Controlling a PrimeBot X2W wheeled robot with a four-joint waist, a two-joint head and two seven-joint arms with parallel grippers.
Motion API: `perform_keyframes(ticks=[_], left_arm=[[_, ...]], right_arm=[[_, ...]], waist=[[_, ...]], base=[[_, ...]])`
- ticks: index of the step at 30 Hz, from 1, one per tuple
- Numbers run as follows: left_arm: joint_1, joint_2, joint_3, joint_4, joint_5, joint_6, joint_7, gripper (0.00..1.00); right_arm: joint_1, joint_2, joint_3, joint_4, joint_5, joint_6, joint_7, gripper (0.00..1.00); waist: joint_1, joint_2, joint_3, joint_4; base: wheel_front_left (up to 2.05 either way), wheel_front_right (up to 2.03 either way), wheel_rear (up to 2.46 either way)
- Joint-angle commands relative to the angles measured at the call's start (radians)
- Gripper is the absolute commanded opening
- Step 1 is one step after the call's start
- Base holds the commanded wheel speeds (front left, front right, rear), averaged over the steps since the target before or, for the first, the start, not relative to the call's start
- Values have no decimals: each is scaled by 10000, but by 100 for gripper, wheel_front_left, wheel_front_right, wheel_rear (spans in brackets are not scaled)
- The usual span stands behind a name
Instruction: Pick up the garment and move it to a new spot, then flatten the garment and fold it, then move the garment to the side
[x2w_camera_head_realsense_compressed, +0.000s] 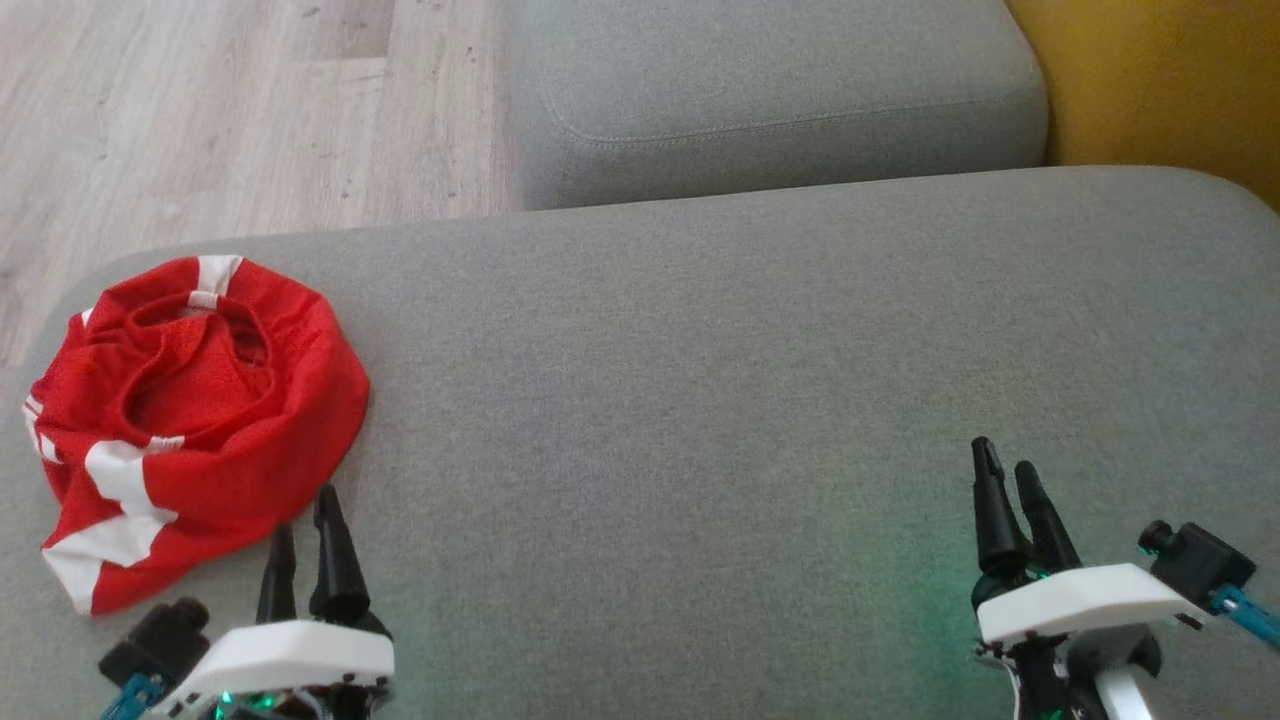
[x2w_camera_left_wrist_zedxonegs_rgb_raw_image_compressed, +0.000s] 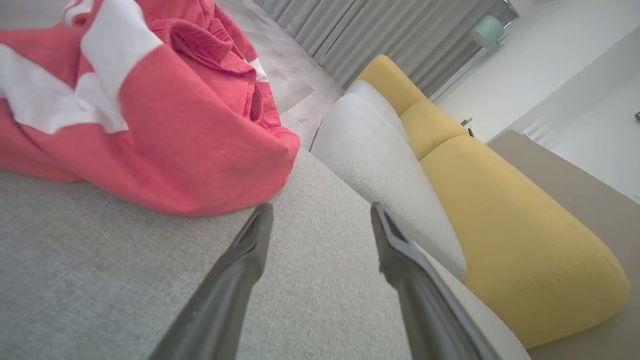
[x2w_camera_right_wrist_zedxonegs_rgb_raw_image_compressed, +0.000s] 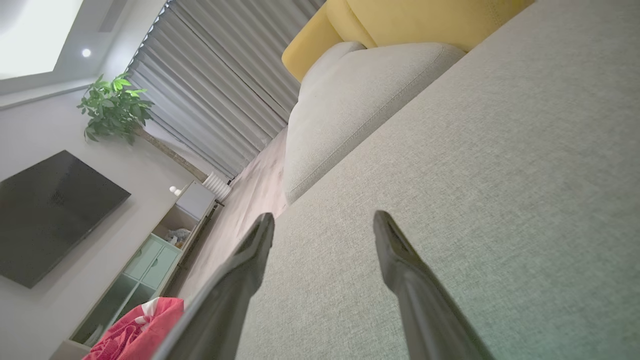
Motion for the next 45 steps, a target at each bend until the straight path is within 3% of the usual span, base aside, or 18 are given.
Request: perform_keyframes(ticks=[1, 45], left_arm=[[-213, 57, 42, -354, 350, 86, -159, 100], [-152, 75, -727, 71, 5563, 823, -1451, 100]], right_arm=[[-424, -74, 248, -375, -454, -4, -166, 100], [-534, -107, 1074, -33, -5930, -7, -1464, 100]], waist=[[0, 0, -33, 10], [0, 0, -249, 1]], base=[[0, 0, 0], [0, 0, 0]])
